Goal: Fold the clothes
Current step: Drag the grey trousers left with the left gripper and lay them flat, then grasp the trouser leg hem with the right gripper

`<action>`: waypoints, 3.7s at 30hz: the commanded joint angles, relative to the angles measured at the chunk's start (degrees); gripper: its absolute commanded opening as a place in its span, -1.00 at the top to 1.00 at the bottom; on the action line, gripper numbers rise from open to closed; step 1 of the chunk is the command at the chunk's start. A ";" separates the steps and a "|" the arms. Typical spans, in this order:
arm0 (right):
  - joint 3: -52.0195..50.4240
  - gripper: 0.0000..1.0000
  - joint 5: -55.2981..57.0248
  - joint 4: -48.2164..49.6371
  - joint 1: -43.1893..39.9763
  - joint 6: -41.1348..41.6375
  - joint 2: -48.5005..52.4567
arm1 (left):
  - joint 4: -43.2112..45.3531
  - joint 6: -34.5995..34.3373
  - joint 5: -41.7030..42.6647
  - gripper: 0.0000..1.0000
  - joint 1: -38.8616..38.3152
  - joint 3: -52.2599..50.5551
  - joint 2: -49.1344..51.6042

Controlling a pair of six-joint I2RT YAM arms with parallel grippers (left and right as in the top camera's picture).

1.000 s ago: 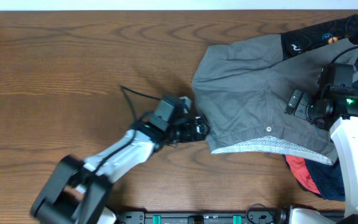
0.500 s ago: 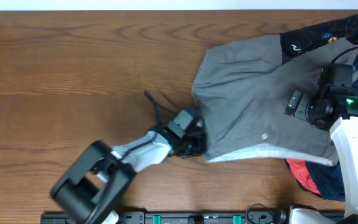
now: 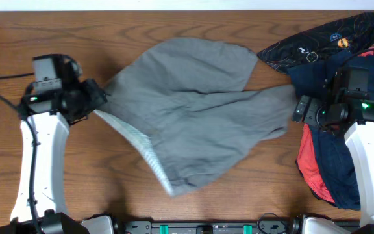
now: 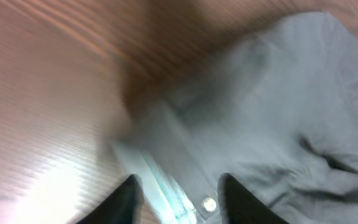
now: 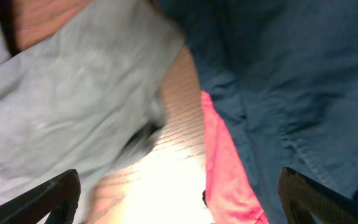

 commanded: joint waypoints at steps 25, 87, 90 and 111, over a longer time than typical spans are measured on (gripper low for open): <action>-1.36 -0.98 -8.79 -2.36 1.33 -2.84 6.45 | -5.20 -28.50 22.53 -0.85 -33.44 -29.64 0.37; -25.88 0.31 -8.72 30.08 14.75 21.44 6.62 | -14.51 -18.91 0.85 0.88 -6.23 -29.57 -5.27; -25.88 0.78 -8.70 30.21 14.75 21.40 6.62 | -14.53 -18.53 0.85 0.88 -6.23 -29.57 -5.27; 11.82 0.98 -7.45 -1.79 0.11 2.80 -11.80 | -41.44 -8.48 0.90 0.88 -6.23 -4.13 -21.29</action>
